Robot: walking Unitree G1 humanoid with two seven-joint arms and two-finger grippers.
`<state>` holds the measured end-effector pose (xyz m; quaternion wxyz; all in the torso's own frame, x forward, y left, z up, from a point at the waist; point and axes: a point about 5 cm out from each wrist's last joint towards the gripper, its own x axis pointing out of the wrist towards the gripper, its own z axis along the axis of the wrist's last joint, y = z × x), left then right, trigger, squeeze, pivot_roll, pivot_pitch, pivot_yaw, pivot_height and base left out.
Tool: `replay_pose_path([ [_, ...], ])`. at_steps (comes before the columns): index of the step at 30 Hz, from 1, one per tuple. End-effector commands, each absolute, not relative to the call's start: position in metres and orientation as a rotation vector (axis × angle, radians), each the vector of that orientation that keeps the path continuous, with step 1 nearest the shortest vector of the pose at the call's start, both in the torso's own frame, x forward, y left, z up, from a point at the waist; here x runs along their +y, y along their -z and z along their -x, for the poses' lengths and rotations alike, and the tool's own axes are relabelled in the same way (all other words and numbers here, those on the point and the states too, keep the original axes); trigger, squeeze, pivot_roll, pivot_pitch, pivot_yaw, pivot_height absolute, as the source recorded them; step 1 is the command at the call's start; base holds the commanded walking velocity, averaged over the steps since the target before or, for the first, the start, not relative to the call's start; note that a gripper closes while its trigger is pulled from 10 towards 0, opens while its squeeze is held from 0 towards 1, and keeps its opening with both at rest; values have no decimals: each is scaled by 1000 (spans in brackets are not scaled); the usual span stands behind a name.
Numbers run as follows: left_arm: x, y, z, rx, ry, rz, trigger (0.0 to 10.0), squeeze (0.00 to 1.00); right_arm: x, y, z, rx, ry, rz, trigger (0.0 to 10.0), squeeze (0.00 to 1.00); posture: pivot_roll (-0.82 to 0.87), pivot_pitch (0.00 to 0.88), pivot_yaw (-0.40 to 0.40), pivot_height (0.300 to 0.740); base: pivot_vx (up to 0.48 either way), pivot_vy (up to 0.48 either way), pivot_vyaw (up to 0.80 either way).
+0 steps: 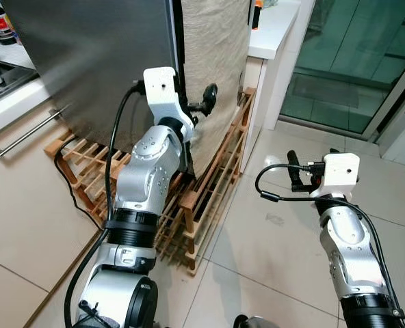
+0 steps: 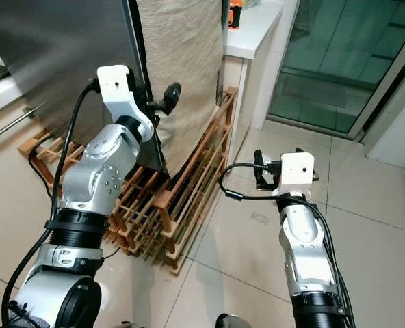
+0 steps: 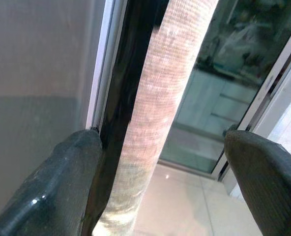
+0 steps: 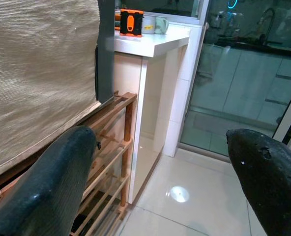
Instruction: Restocking fridge
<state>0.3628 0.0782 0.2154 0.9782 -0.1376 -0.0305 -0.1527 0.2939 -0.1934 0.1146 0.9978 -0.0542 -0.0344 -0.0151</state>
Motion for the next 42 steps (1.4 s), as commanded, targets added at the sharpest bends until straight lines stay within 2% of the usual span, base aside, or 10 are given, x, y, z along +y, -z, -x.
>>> replay_pose_path([
  [1, 75, -218, -370, -77, 293, 236, 10000, 0, -193, -117, -296, -79, 33, 104, 10000, 0, -121, 13, 26, 740, 0, 0, 0],
  [7, 69, -209, -381, -41, 284, 230, 10000, 0, -192, -118, -297, -83, 30, 103, 10000, 0, -134, 10, 28, 740, 0, 0, 0],
  [14, 45, -212, -391, -36, 405, 228, 10000, 0, -193, -118, -296, -81, 32, 107, 10000, 0, -161, 7, 42, 740, 0, 0, 0],
  [20, -12, -227, -374, -86, 819, 304, 10000, 0, -189, -113, -293, -50, -22, 114, 10000, 0, -183, 2, 46, 740, 0, 0, 0],
  [21, -12, -227, -374, -86, 819, 304, 10000, 0, -189, -113, -293, -50, -22, 114, 10000, 0, -183, 2, 46, 740, 0, 0, 0],
  [22, -32, -229, -364, -88, 943, 334, 10000, 0, -187, -113, -292, -46, -38, 114, 10000, 0, -191, 0, 47, 740, 0, 0, 0],
  [24, -39, -229, -361, -86, 980, 341, 10000, 0, -187, -113, -292, -45, -41, 114, 10000, 0, -198, 0, 48, 740, 0, 0, 0],
  [30, -92, -245, -324, -126, 1303, 441, 10000, 0, -188, -110, -290, -31, -52, 120, 10000, 0, -224, 0, 50, 740, 0, 0, 0],
  [36, -105, -254, -305, -150, 1462, 534, 10000, 0, -190, -107, -287, -8, -53, 126, 10000, 0, -231, 1, 43, 740, 0, 0, 0],
  [42, -84, -241, -318, -143, 1372, 495, 10000, 0, -188, -105, -285, 7, -64, 121, 10000, 0, -217, 8, 35, 740, 0, 0, 0],
])
